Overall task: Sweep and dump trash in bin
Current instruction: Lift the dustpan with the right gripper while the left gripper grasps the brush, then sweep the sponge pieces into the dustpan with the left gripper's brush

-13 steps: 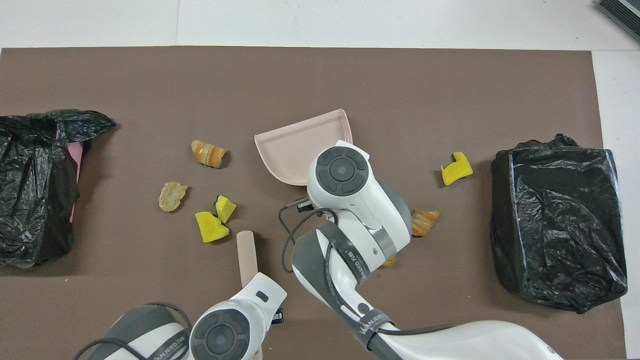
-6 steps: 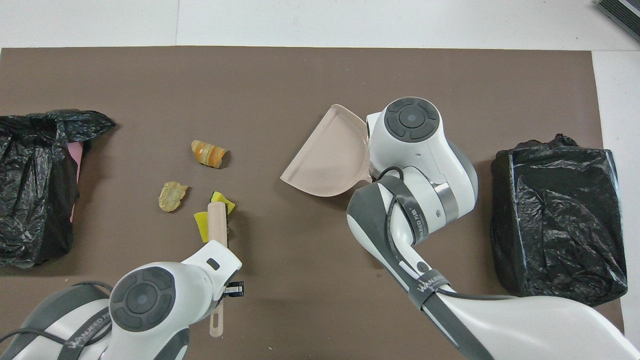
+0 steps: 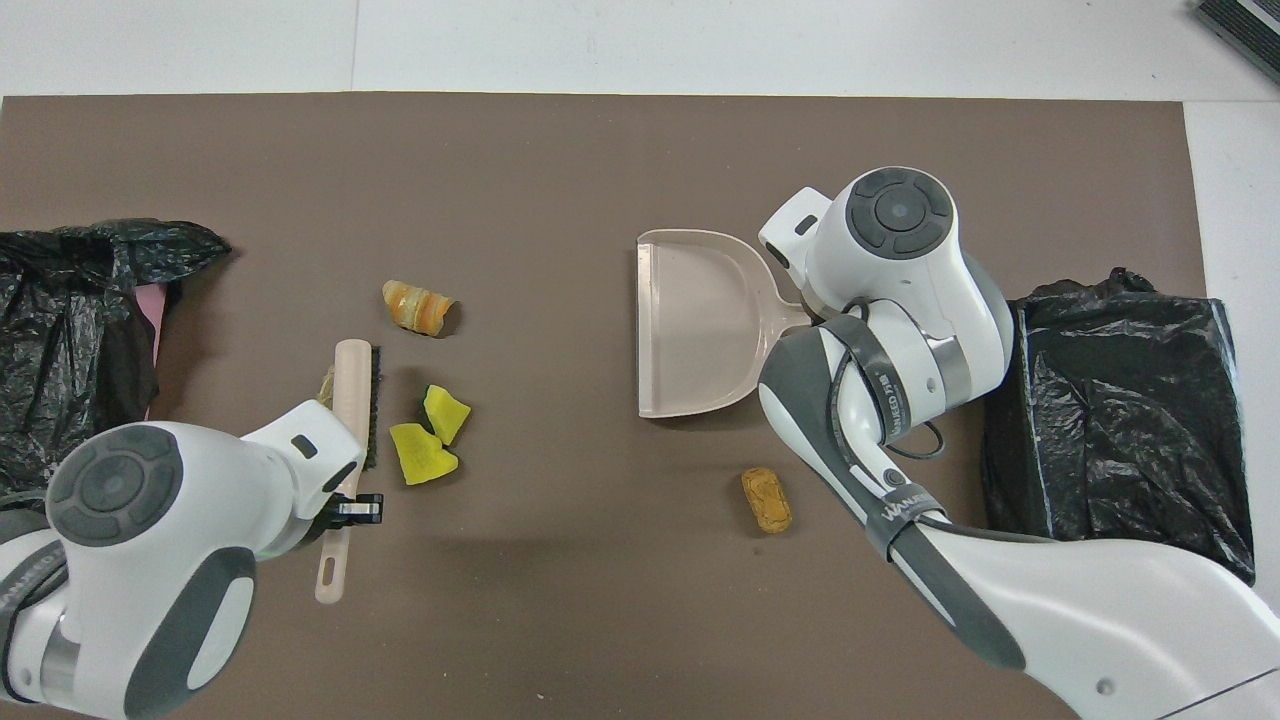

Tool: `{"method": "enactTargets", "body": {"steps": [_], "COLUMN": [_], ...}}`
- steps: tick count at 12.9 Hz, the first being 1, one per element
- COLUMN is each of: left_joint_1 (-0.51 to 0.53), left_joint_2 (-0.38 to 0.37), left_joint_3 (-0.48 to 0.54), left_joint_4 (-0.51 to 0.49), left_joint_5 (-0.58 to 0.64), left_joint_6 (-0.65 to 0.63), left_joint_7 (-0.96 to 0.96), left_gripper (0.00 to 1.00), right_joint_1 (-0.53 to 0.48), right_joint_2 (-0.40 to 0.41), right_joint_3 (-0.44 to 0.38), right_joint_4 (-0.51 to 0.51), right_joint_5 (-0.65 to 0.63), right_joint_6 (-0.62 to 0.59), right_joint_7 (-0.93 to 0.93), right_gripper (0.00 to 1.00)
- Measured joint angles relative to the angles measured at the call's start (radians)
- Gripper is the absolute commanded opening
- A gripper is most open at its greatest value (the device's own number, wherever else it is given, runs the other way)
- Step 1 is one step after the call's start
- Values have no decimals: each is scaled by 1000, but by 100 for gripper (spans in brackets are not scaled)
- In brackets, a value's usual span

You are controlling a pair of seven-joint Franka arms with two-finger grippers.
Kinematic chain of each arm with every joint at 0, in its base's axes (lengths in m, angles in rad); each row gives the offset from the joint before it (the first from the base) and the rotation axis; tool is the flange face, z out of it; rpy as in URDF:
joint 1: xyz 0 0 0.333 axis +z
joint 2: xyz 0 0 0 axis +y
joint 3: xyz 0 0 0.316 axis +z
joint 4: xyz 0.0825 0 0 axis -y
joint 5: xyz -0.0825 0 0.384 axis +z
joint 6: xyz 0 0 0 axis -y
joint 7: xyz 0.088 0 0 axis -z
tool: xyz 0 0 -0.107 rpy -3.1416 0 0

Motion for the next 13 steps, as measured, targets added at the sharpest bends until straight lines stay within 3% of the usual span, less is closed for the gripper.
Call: {"method": "enactTargets", "body": {"steps": [3,6,9,13], "left_joint_1": [130,218,203,45], "left_joint_2": [95,151,136,84], "left_joint_3": [1,2,-17,-30], "left_joint_4": [80,78,34,-36], "left_joint_5": [20,23,23,-3], "left_joint_6": [28,55,54,54], "left_joint_7": [179,253,166,-124], "left_gripper": [0,0,0,0], "right_joint_1": [26,58,68,68], "right_joint_2": [13,14,15,15], "right_joint_3": [6,6,6,6], "right_joint_4": [0,0,-6,-16], "right_joint_5": [-31,-52,-58,-59], "right_joint_6": [2,2,2,2], "right_joint_7": [-2,0,21,65], "right_gripper": [0,0,0,0]}}
